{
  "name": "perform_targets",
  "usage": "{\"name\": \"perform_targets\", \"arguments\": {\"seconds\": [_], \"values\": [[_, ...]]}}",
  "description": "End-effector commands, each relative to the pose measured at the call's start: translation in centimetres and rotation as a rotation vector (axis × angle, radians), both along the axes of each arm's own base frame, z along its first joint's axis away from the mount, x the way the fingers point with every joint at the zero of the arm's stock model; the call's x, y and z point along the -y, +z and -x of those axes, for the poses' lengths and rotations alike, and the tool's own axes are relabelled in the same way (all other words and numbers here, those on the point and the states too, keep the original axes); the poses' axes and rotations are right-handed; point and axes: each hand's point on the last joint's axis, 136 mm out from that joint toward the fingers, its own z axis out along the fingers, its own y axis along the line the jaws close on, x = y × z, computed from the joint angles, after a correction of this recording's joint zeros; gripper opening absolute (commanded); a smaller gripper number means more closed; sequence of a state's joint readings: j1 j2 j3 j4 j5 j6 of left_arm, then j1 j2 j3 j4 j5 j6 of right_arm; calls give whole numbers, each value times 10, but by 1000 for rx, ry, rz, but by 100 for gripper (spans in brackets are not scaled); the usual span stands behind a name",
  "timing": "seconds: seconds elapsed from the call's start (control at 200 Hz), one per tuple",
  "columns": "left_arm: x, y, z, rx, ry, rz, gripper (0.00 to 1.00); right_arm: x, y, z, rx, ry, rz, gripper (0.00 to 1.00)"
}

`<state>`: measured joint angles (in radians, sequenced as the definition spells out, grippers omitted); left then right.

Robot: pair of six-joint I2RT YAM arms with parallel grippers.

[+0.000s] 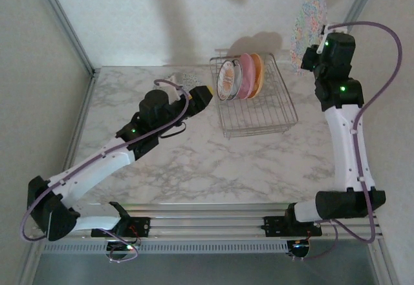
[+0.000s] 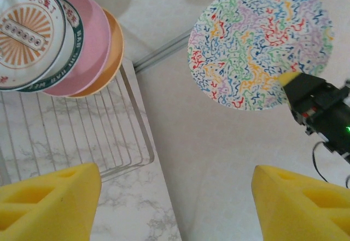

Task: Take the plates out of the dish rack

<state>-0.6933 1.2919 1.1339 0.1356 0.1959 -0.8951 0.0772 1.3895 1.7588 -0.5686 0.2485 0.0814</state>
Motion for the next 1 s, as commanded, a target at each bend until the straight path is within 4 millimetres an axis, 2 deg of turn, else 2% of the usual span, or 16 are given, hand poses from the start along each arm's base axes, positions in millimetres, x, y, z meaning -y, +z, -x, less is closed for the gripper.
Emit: {"name": "perform_targets", "arguments": {"seconds": [0.0, 0.305, 0.496, 0.681, 0.846, 0.866, 0.991], "values": [[19, 19, -2, 15, -61, 64, 75, -15, 13, 18, 56, 52, -133, 0], [52, 4, -32, -114, -116, 123, 77, -58, 16, 41, 53, 246, -442, 0], [55, 9, -47, -144, -138, 239, 77, -88, 12, 43, 10, 373, -644, 0], [56, 8, -57, -161, -146, 272, 76, -118, 5, 41, -79, 497, -829, 0], [55, 2, -66, -185, -133, 278, 73, -130, -3, 42, -127, 553, -919, 0], [54, 7, -67, -168, -136, 294, 72, -132, -5, 42, -139, 557, -928, 0], [55, 9, -70, -168, -142, 333, 71, -141, -15, 43, -188, 580, -943, 0]]}}
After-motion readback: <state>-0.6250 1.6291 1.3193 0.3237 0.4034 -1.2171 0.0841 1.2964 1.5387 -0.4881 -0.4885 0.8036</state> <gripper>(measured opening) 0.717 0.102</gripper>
